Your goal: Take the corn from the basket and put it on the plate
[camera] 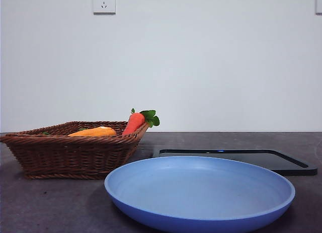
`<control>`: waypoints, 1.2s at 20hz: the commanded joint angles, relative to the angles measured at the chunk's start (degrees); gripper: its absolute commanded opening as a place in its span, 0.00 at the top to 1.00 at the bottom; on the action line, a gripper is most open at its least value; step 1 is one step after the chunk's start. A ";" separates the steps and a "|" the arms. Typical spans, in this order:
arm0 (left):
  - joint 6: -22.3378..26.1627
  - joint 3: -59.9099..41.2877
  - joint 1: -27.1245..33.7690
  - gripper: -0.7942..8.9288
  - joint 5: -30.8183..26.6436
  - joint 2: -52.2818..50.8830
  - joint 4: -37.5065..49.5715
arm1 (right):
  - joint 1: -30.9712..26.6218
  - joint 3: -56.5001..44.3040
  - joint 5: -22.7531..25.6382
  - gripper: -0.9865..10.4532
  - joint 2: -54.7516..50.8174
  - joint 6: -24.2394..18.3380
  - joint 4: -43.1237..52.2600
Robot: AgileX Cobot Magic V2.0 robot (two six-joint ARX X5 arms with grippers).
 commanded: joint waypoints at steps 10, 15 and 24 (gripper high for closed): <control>4.59 17.55 0.09 0.91 10.75 13.05 -14.34 | -0.02 18.40 -5.14 0.91 12.85 -7.41 -21.22; 11.23 23.82 0.09 0.91 16.50 19.54 -22.84 | 0.00 26.51 -13.05 0.91 22.16 -14.38 -32.30; 21.44 29.79 -0.07 0.91 23.23 26.91 -36.68 | 2.78 38.84 -16.92 0.91 36.72 -25.24 -51.21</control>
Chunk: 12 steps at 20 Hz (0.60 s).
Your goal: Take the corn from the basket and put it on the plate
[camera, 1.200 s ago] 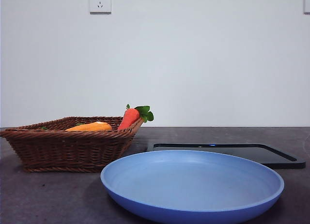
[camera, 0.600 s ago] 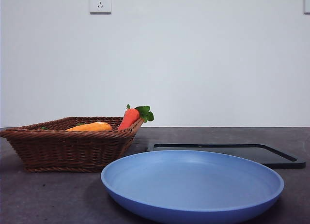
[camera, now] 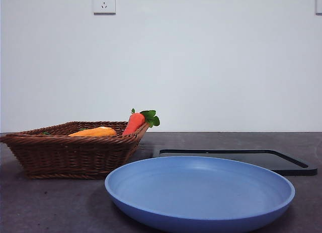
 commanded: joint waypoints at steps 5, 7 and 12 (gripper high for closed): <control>6.05 1.81 -0.33 0.91 1.81 3.10 -4.20 | 4.00 4.44 -0.13 0.91 6.95 -6.38 -5.99; 6.03 1.81 -0.33 0.89 1.81 3.10 -4.09 | 4.72 4.44 -0.13 0.91 7.65 -6.34 -5.97; 5.68 1.81 -0.33 0.51 1.79 3.10 -3.56 | 4.85 4.44 -0.07 0.65 7.78 -5.60 -5.92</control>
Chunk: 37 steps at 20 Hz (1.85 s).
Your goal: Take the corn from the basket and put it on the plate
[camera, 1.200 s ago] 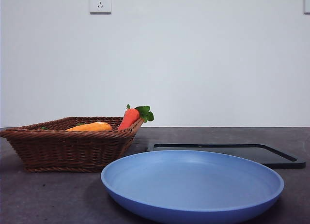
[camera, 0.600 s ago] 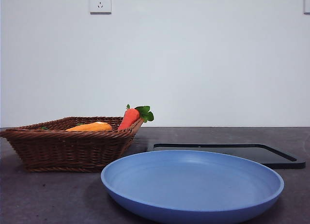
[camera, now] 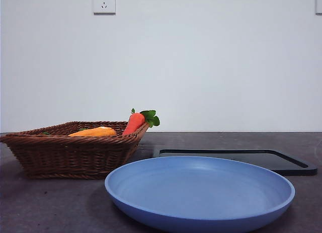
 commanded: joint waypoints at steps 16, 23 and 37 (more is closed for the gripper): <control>0.07 1.07 -0.11 0.49 0.37 0.72 1.11 | 7.30 0.85 -0.11 0.65 20.48 2.60 9.79; 0.07 1.07 -0.15 0.49 0.37 0.72 1.11 | 12.02 0.85 0.35 0.66 36.11 2.56 18.08; 0.07 1.18 -0.15 0.51 0.37 1.07 1.14 | 16.39 0.85 1.81 0.91 49.22 2.60 25.75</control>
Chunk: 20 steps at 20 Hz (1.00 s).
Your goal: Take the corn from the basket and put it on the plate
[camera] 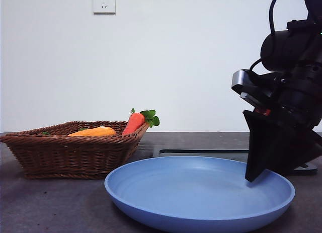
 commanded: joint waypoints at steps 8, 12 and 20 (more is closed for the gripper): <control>0.11 5.68 -1.73 0.51 -0.37 7.80 2.82 | -0.50 2.05 -0.46 0.91 -5.18 0.66 -4.61; 0.11 10.62 -6.12 0.51 -5.29 16.41 7.85 | -0.96 5.64 -0.42 0.91 -13.46 0.63 -11.69; 6.16 24.81 -18.03 0.51 -24.02 42.75 11.02 | -0.96 12.76 -0.37 0.91 -26.93 1.79 -20.50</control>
